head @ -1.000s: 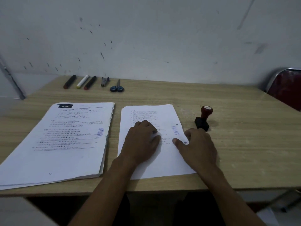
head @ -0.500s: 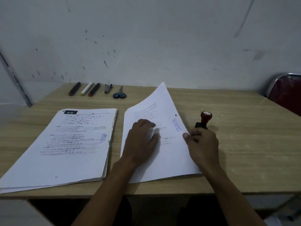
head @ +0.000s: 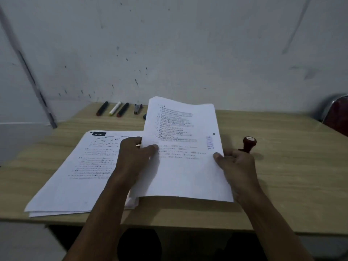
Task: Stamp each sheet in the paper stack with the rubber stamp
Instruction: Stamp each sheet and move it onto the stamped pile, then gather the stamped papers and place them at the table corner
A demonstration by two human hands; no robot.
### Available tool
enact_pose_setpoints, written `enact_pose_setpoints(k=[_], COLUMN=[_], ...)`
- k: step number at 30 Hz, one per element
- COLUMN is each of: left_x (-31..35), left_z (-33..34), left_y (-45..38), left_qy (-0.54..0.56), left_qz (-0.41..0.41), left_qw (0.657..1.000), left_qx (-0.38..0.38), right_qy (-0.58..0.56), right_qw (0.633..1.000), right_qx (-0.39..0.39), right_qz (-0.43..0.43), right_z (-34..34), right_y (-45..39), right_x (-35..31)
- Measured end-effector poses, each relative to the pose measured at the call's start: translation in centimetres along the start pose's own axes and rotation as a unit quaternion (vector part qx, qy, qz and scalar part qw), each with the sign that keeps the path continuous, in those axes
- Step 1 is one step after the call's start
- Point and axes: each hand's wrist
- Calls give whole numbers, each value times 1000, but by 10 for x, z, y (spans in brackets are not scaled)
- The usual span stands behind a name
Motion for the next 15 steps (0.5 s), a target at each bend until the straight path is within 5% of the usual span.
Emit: enact_pose_setpoints(k=[8, 15], left_x=[-22, -51], left_z=[-84, -144], left_y=[-10, -22], left_qy=[-243, -361], left_qz=[31, 0], left_qw=[966, 927], left_qx=[77, 105], right_qy=[197, 361], right_qw=[976, 921], right_qx=[-77, -93], right_qz=[-46, -115], right_z=[82, 158], right_y=[18, 32], right_x=[15, 21])
Point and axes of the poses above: each hand's wrist, its own y-axis away from the middle knuckle, its own z-axis out of the palm, x = y × z, and after that the axes turned 8 degrees about z, right-handed
